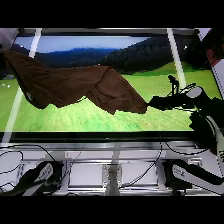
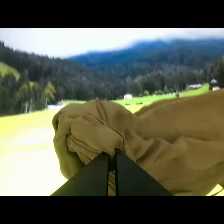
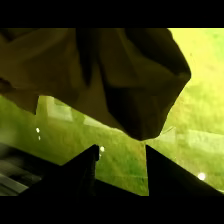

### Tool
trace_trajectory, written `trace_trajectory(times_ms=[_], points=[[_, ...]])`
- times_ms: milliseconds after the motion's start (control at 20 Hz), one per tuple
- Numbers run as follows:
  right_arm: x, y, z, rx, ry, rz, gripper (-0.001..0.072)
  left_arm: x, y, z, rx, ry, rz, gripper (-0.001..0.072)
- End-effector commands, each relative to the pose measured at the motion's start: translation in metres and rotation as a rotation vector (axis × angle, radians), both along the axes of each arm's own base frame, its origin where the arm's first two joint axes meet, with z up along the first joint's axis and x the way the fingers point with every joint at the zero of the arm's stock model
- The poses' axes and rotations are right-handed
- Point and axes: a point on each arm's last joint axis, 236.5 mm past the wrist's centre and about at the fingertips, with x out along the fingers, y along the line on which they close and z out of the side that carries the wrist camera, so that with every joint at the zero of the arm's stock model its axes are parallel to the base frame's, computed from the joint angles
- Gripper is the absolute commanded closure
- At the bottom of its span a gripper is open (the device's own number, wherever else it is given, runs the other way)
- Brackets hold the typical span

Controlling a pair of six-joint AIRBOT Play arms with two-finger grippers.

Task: Fold the clothes and pants, and hang the long-sleeved shirts on hangers.

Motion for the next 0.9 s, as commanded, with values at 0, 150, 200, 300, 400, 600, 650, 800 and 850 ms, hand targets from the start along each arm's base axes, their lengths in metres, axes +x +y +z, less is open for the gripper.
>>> trace_trajectory(times_ms=[0,150,200,300,400,600,650,800,850], points=[[0.017,-0.017,-0.015,-0.039,-0.016,-0.126,0.0237,-0.002,0.004,-0.016,-0.066,0.060,0.021,0.0671],[0.010,-0.014,-0.043,-0.003,0.113,-0.193,0.0179,0.003,-0.004,-0.017,-0.108,0.054,0.000,0.0671],[0.009,-0.012,-0.051,0.018,0.156,-0.227,0.0179,0.004,-0.006,-0.017,-0.118,0.052,-0.005,0.0671],[0.010,-0.006,-0.063,0.082,0.234,-0.309,0.0179,0.004,-0.008,-0.017,-0.123,0.052,-0.009,0.0671],[0.017,-0.004,-0.069,0.160,0.287,-0.401,0.0179,0.004,-0.007,-0.017,-0.122,0.052,-0.009,0.0671],[0.032,0.000,-0.070,0.243,0.292,-0.486,0.0189,0.004,-0.007,-0.017,-0.122,0.052,-0.009,0.0672],[0.034,-0.001,-0.071,0.236,0.278,-0.484,0.0204,0.004,-0.007,-0.017,-0.122,0.052,-0.009,0.0671],[0.041,0.000,-0.072,0.211,0.233,-0.482,0.0478,0.006,-0.007,-0.020,-0.126,0.059,-0.009,0.0671],[0.045,0.001,-0.072,0.202,0.216,-0.478,0.0588,0.006,-0.007,-0.022,-0.127,0.062,-0.008,0.0671]])
